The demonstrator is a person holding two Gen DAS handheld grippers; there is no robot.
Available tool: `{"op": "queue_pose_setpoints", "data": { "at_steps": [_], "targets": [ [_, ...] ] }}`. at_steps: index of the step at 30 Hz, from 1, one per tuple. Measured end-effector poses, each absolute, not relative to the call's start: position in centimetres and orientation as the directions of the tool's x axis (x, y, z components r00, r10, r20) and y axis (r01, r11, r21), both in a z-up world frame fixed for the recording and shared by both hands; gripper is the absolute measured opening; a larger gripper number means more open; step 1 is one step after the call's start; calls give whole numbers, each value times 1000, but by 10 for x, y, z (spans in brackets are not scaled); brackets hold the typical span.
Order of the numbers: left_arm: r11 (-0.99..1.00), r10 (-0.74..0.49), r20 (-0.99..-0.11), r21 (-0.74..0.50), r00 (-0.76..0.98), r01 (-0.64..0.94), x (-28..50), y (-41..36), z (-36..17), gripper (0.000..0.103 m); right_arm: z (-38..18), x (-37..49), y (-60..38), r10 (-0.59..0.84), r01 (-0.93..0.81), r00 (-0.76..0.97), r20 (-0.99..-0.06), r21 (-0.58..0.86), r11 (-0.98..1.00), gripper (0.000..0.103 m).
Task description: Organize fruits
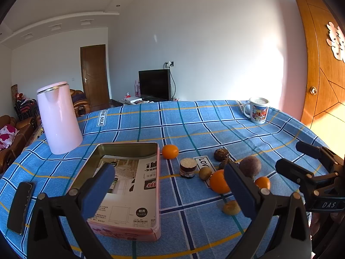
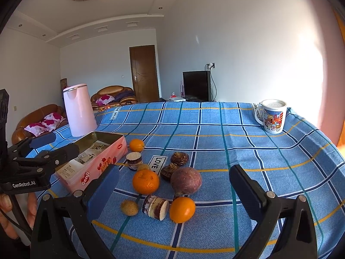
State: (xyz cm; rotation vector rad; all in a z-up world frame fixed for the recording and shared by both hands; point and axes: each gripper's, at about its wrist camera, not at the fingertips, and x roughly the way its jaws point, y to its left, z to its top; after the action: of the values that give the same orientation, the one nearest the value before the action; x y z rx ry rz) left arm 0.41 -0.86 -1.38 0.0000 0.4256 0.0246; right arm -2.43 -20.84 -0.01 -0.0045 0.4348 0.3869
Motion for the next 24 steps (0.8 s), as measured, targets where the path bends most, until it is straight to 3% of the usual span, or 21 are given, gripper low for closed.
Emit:
{"op": "queue_pose_setpoints", "data": {
  "at_steps": [24],
  "targets": [
    [1000, 24, -417, 5, 908, -25, 4, -10, -15, 103, -4, -25, -206, 372, -373, 829, -417, 83, 924, 102]
  ]
}}
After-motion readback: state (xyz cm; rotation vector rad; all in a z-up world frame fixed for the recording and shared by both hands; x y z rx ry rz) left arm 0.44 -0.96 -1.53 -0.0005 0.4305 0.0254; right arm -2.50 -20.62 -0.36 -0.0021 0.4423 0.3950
